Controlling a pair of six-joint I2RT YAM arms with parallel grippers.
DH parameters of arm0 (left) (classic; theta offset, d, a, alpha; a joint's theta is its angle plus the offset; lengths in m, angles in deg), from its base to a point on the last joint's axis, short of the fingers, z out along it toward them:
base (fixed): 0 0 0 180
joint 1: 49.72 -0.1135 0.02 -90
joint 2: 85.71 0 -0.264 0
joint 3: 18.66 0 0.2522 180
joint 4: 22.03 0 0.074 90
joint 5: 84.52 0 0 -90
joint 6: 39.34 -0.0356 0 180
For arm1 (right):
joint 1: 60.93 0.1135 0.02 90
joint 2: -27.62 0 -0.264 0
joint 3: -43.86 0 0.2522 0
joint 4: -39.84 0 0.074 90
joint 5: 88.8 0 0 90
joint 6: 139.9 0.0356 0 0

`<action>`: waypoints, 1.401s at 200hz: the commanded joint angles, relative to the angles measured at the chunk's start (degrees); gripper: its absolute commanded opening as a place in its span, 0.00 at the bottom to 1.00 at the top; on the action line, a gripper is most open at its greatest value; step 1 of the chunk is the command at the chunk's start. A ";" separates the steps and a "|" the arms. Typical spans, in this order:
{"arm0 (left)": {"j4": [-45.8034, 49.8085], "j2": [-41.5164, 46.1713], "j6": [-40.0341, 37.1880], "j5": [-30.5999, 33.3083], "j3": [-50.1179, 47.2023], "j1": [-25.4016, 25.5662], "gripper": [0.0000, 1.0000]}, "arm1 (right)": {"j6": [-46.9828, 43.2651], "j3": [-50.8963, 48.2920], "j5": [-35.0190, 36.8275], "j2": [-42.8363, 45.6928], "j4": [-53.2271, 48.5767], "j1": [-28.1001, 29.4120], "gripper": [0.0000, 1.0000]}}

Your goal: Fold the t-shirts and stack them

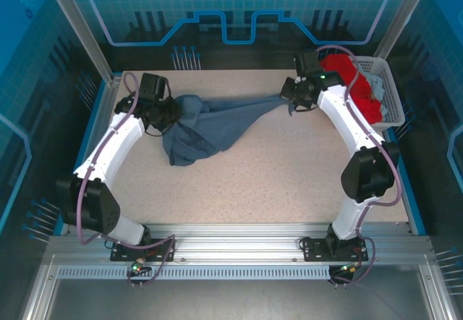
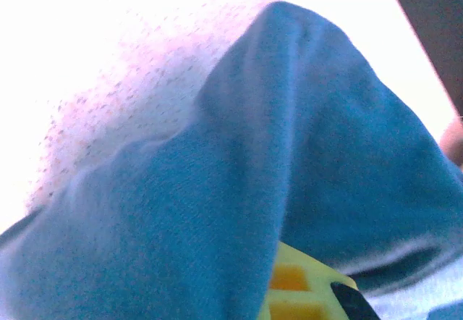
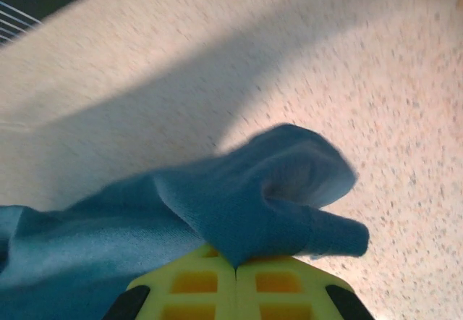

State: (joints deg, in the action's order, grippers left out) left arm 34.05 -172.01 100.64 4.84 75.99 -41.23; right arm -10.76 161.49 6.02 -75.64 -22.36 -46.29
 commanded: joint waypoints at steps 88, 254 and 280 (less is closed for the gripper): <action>2.00 2.34 -6.34 -8.32 6.96 1.25 0.00 | -6.27 12.28 -0.68 5.82 -9.34 -2.92 0.00; -6.73 -12.73 2.24 -5.69 -9.75 4.75 0.00 | -2.46 39.61 -6.89 -35.68 -18.51 -2.94 0.47; -7.24 -12.28 3.19 -8.62 -9.48 2.95 0.00 | -2.30 20.08 -5.43 -22.53 -11.12 -0.20 0.59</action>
State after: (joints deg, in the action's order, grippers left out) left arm 26.95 -185.63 101.82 -2.75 64.84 -36.68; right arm -14.02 192.79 0.78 -112.45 -35.11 -48.83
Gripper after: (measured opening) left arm 0.067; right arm 0.567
